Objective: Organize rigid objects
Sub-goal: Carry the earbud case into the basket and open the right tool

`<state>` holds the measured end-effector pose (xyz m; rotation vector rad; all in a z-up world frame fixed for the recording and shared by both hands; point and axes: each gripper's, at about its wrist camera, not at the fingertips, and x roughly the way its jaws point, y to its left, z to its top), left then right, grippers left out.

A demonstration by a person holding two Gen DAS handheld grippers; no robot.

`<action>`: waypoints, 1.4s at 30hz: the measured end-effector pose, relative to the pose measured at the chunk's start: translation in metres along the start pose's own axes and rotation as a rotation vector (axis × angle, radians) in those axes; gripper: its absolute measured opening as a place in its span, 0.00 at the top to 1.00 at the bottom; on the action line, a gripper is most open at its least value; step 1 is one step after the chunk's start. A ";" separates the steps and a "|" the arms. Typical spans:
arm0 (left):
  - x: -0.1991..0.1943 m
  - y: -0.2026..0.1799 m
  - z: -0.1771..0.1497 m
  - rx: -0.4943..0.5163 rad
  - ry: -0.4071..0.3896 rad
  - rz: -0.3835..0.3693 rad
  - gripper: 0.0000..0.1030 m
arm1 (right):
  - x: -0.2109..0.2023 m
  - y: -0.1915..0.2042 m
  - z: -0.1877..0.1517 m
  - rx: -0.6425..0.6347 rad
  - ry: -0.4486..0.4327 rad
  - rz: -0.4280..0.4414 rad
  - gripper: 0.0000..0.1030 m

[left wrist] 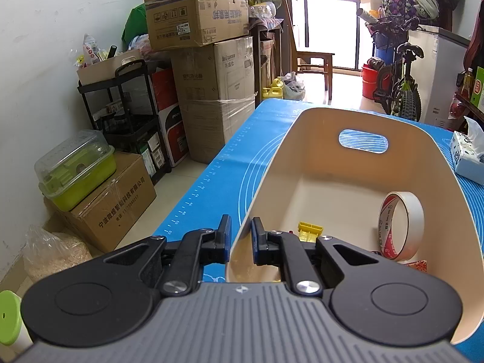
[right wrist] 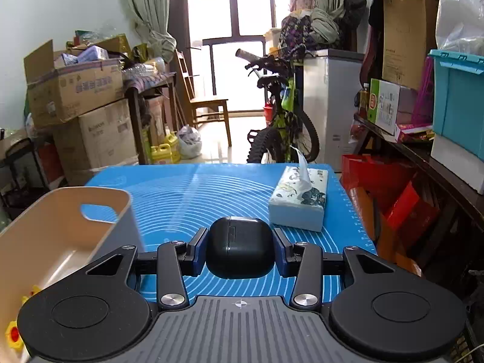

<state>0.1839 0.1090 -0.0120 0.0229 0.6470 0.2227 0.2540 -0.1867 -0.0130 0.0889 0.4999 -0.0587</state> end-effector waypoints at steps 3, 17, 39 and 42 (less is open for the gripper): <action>0.000 0.000 0.000 0.003 -0.003 -0.002 0.85 | -0.018 0.004 0.000 0.022 -0.005 0.027 0.51; 0.000 -0.001 -0.002 0.015 -0.012 -0.007 0.85 | -0.057 0.071 0.003 0.014 -0.066 0.162 0.51; 0.000 0.001 -0.003 0.004 -0.009 -0.018 0.85 | -0.032 0.182 -0.032 -0.248 0.110 0.415 0.52; 0.001 0.001 -0.003 0.004 -0.010 -0.017 0.86 | -0.025 0.185 -0.038 -0.266 0.162 0.417 0.51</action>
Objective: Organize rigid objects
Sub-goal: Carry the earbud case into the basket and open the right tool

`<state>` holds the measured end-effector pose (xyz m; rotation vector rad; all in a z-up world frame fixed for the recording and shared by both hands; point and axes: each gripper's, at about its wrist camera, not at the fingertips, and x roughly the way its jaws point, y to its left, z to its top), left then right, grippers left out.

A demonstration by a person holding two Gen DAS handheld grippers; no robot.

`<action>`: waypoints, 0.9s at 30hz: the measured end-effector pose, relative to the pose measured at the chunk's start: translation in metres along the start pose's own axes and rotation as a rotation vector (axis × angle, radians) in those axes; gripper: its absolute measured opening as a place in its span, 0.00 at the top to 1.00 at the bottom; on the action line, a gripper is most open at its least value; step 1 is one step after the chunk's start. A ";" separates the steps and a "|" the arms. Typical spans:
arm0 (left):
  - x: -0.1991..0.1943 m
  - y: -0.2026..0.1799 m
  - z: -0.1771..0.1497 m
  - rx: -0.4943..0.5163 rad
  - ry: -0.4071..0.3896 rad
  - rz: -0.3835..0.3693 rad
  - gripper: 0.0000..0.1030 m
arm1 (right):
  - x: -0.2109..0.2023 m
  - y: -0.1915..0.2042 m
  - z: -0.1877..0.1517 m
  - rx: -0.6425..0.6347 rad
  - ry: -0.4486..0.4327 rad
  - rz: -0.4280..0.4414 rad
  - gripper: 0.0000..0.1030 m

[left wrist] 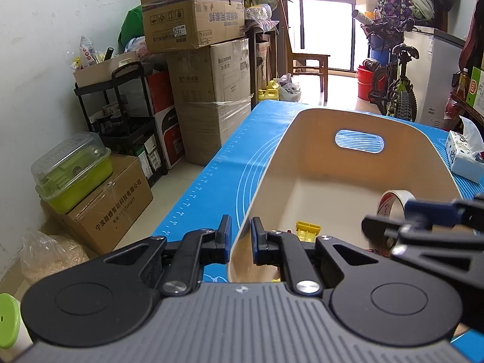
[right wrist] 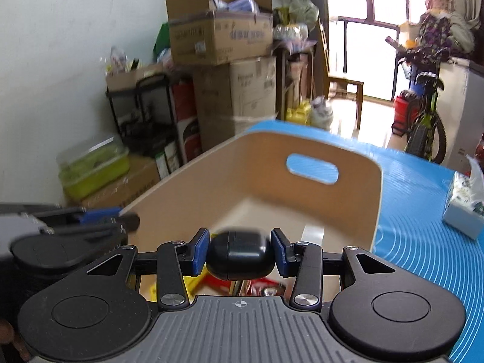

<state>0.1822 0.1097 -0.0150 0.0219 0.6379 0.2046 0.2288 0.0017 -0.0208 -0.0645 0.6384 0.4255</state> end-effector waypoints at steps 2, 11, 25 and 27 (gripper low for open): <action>0.000 0.000 0.000 0.002 0.000 0.000 0.86 | 0.006 -0.001 -0.002 0.005 0.034 0.002 0.54; -0.001 0.001 0.000 0.001 -0.002 -0.002 0.86 | -0.003 -0.013 -0.002 0.061 0.032 0.008 0.43; -0.042 -0.020 0.003 0.014 -0.123 -0.064 0.16 | -0.066 -0.046 -0.003 0.194 -0.075 -0.100 0.06; -0.049 -0.024 0.005 0.010 -0.116 -0.089 0.16 | -0.079 -0.049 -0.005 0.190 -0.092 -0.121 0.05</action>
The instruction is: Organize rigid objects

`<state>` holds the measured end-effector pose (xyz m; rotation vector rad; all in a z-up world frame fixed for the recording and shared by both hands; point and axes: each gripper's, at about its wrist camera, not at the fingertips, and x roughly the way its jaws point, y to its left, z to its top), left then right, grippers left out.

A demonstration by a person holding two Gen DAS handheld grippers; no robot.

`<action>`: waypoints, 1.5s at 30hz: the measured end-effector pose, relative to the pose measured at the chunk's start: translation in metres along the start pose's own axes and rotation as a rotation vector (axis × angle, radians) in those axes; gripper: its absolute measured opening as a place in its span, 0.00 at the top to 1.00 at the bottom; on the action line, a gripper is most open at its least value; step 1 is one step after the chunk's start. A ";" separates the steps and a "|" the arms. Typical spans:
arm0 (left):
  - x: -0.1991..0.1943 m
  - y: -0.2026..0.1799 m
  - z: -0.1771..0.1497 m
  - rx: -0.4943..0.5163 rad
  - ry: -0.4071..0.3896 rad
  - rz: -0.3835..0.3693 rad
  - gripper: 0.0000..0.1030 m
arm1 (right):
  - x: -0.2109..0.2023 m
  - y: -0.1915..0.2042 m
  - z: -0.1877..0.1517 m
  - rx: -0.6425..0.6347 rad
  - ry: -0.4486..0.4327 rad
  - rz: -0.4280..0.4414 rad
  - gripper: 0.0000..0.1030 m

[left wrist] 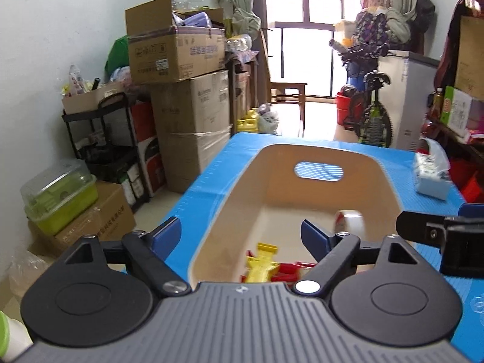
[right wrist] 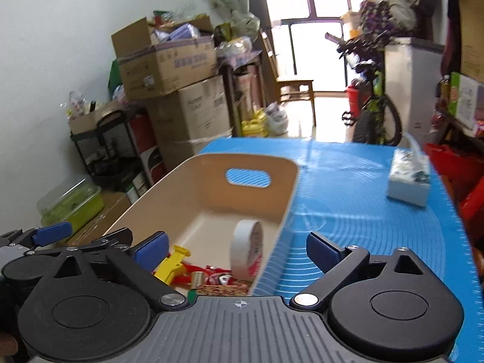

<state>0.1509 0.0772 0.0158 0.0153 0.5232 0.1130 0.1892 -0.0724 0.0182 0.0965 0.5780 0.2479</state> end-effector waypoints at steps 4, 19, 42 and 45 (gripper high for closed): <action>-0.012 -0.009 0.001 0.023 0.009 -0.025 0.16 | -0.025 -0.005 -0.002 -0.015 -0.024 -0.035 0.03; -0.087 -0.042 -0.010 0.071 -0.011 -0.080 0.13 | -0.120 -0.030 -0.028 0.013 -0.036 -0.122 0.03; -0.147 -0.067 -0.063 0.114 -0.022 -0.091 0.13 | -0.202 -0.047 -0.095 0.031 -0.041 -0.216 0.03; -0.148 -0.068 -0.063 0.106 -0.023 -0.100 0.13 | -0.208 -0.052 -0.100 0.051 -0.060 -0.229 0.03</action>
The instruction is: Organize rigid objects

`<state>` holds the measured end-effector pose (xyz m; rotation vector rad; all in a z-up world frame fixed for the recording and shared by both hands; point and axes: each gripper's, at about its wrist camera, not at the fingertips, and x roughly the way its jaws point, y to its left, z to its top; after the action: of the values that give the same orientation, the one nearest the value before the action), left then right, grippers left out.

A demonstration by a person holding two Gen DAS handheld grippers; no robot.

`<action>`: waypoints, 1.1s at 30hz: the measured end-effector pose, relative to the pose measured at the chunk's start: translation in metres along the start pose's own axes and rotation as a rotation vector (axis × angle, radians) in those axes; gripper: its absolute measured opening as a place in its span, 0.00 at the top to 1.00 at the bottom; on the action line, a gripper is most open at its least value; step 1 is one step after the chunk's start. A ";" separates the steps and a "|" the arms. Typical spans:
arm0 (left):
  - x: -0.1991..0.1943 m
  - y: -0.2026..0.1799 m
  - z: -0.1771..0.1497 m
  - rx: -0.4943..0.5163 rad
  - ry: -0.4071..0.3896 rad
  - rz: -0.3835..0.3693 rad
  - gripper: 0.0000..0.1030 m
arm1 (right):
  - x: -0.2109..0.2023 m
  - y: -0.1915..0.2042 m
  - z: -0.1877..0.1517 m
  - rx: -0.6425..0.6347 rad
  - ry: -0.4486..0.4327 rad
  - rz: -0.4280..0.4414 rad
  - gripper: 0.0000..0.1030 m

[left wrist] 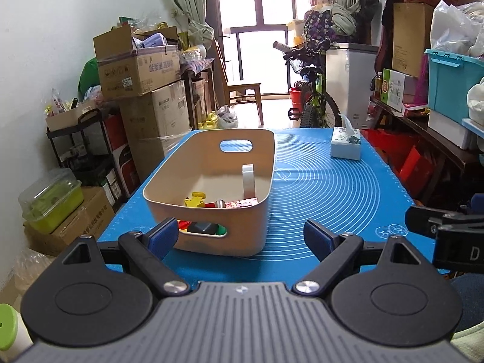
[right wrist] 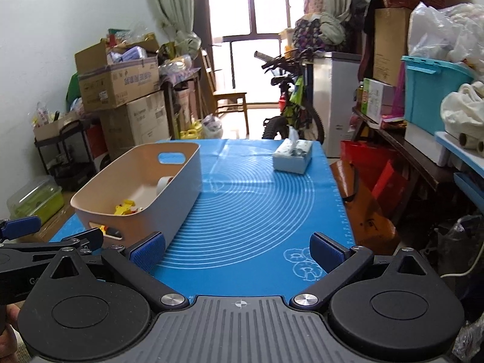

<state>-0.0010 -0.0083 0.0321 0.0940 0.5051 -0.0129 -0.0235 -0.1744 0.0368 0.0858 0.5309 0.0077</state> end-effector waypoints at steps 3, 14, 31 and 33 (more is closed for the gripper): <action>0.000 -0.002 -0.003 0.006 0.008 -0.006 0.13 | -0.004 -0.005 -0.006 0.013 -0.007 -0.013 0.03; 0.004 -0.006 -0.019 0.025 0.042 -0.023 0.12 | -0.004 0.000 -0.027 -0.031 -0.024 -0.041 0.03; 0.008 -0.003 -0.024 0.005 0.077 -0.021 0.12 | 0.006 0.004 -0.034 -0.054 0.017 -0.044 0.03; 0.008 -0.003 -0.025 0.003 0.079 -0.022 0.12 | 0.006 0.004 -0.034 -0.056 0.020 -0.046 0.03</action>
<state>-0.0056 -0.0086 0.0064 0.0923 0.5853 -0.0311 -0.0349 -0.1671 0.0051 0.0182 0.5519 -0.0219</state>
